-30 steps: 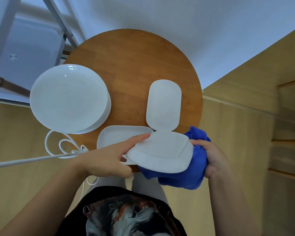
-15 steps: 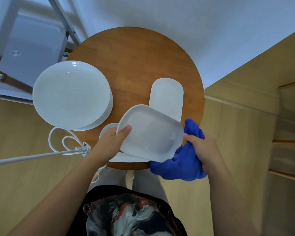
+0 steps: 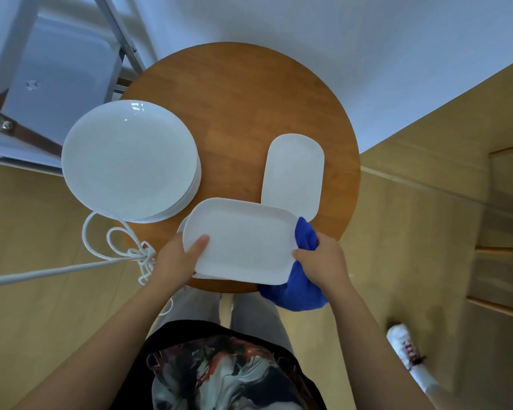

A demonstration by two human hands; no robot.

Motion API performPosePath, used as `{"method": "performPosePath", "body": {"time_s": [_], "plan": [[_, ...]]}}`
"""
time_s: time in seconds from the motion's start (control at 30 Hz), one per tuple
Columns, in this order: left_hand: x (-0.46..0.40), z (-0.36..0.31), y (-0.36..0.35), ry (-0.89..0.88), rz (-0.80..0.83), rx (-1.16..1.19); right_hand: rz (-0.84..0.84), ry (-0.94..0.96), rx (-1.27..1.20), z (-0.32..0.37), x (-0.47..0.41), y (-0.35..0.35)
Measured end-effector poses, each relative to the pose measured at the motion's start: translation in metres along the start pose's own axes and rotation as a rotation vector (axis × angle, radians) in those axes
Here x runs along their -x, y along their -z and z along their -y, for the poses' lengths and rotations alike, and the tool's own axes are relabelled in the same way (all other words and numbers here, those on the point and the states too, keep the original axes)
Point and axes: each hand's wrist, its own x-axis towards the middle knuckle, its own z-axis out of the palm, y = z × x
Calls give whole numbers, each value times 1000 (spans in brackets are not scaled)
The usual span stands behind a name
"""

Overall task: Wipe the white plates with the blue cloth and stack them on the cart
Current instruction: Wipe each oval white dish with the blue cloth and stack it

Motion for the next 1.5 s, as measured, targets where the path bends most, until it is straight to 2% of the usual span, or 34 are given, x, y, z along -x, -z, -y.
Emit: {"method": "performPosePath", "body": {"time_s": [0.07,0.27,0.5,0.67,0.8,0.93,1.03,1.17,1.27,1.37,1.5], "plan": [[-4,10,-2,-18,-92,-193,10,16,103,0,-8,-13],[-17,40,5,81,-87,-652,35,54,337,2,-18,-46],[-28,43,8,72,-39,-805,4,82,425,1,-18,-58],[-30,35,8,92,8,-879,52,68,389,2,-22,-54],[-31,11,10,24,-49,-982,38,15,250,-2,-26,-36],[-37,-32,-2,-171,-148,-946,-58,-5,88,-8,-28,-9],[-49,-65,-28,-297,-78,-815,-125,22,-17,-7,-31,5],[-74,-95,-70,-214,36,-710,-213,69,-96,1,-39,12],[-90,-99,-90,-126,97,-746,-229,89,-114,8,-45,16],[-96,-97,-102,-89,113,-780,-216,106,-122,13,-52,20],[-98,-100,-109,-48,126,-710,-191,119,-113,12,-58,24]]}}
